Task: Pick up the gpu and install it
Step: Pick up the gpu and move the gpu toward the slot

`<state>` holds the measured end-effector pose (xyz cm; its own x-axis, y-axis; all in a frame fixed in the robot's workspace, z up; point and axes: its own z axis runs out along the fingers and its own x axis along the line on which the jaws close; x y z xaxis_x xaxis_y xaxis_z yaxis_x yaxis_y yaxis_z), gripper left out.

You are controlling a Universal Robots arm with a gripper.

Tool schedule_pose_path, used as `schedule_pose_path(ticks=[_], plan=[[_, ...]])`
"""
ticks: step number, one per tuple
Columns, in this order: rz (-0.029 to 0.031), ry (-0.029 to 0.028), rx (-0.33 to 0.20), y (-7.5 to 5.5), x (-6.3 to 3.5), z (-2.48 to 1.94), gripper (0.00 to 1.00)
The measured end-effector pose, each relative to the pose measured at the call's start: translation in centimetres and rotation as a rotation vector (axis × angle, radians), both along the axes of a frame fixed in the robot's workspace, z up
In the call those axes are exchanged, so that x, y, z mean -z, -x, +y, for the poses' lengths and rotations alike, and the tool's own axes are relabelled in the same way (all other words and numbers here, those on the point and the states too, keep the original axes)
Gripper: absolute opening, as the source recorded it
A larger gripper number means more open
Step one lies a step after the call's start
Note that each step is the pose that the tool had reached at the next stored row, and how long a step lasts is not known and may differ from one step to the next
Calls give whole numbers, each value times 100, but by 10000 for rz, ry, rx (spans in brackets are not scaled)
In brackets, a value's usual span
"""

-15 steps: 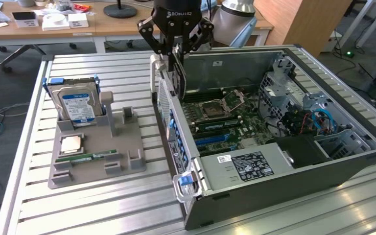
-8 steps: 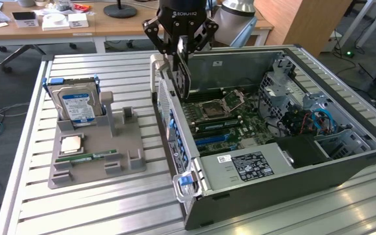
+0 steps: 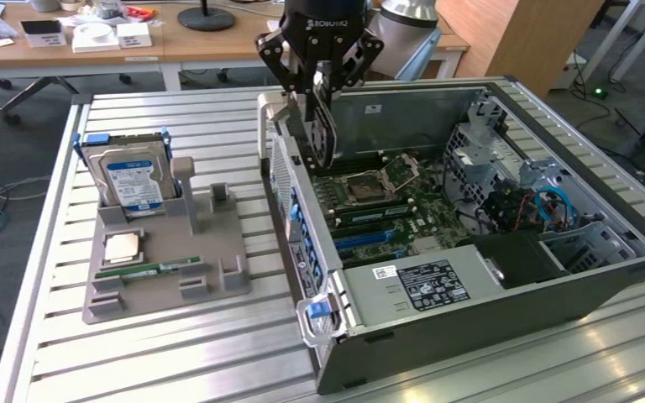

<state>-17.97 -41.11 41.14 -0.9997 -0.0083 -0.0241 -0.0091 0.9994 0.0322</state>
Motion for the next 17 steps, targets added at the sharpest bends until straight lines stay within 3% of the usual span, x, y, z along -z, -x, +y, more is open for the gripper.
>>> schedule_pose_path(ticks=[10,17], plan=[[-1,-1,-1,-8,0,0,26],[0,-1,1,-88,0,0,26]])
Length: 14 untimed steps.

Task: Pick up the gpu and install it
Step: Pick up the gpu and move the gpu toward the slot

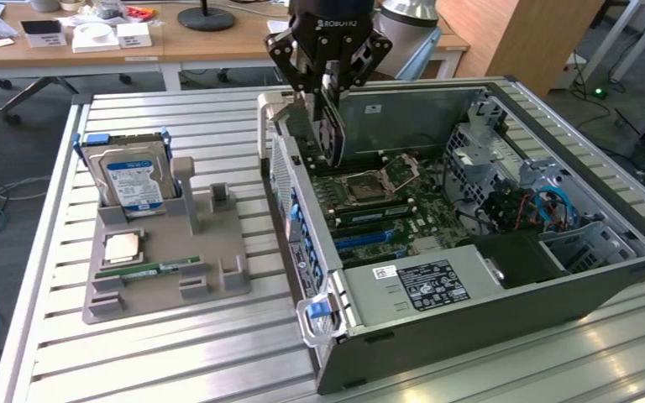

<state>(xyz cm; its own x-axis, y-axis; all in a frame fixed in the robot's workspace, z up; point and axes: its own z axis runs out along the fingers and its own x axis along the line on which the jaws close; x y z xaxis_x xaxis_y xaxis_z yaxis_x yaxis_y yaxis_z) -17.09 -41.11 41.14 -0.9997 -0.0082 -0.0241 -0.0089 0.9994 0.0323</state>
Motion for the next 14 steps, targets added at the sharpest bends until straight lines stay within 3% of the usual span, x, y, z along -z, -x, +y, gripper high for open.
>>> schedule_pose_path(ticks=[14], plan=[[0,1,0,-243,0,0,26]])
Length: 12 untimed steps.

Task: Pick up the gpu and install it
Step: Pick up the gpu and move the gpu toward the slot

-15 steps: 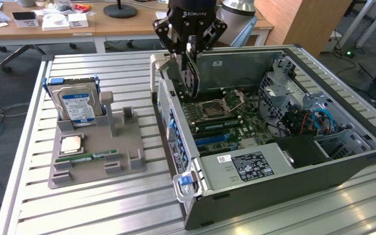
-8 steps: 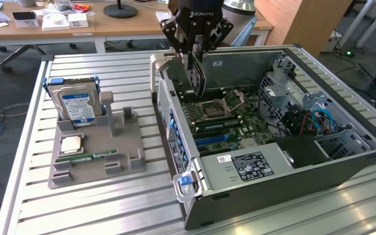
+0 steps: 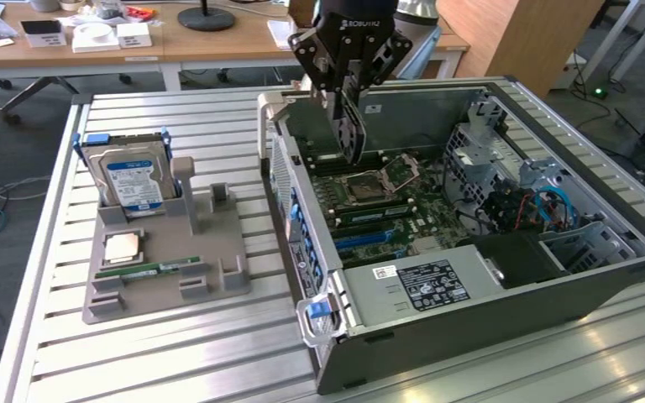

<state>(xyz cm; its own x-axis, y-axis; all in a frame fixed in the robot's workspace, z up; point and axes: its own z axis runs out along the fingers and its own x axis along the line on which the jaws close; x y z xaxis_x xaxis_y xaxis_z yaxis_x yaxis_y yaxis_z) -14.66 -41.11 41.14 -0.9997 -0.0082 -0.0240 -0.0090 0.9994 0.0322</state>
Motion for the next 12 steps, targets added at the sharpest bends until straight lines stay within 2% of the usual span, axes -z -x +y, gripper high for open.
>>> schedule_pose_path(ticks=[2,3,4,12], plan=[[-1,-1,-1,-39,0,0,26],[-1,0,0,-141,0,0,26],[-1,0,-1,-178,0,0,26],[0,-1,0,-205,0,0,26]])
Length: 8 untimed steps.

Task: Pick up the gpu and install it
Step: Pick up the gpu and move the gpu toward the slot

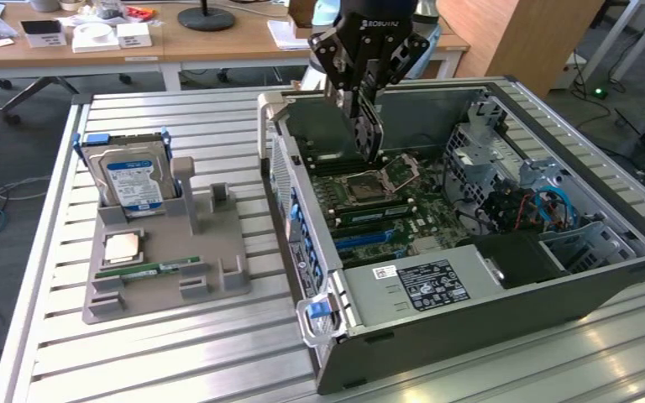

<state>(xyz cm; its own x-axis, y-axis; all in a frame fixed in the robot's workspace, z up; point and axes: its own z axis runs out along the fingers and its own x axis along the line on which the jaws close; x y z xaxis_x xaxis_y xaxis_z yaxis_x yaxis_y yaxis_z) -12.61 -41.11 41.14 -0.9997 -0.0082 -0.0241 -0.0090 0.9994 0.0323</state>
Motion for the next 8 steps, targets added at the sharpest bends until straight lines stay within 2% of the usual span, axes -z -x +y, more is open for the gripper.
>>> schedule_pose_path(ticks=[8], plan=[[0,0,0,-50,0,0,26]])
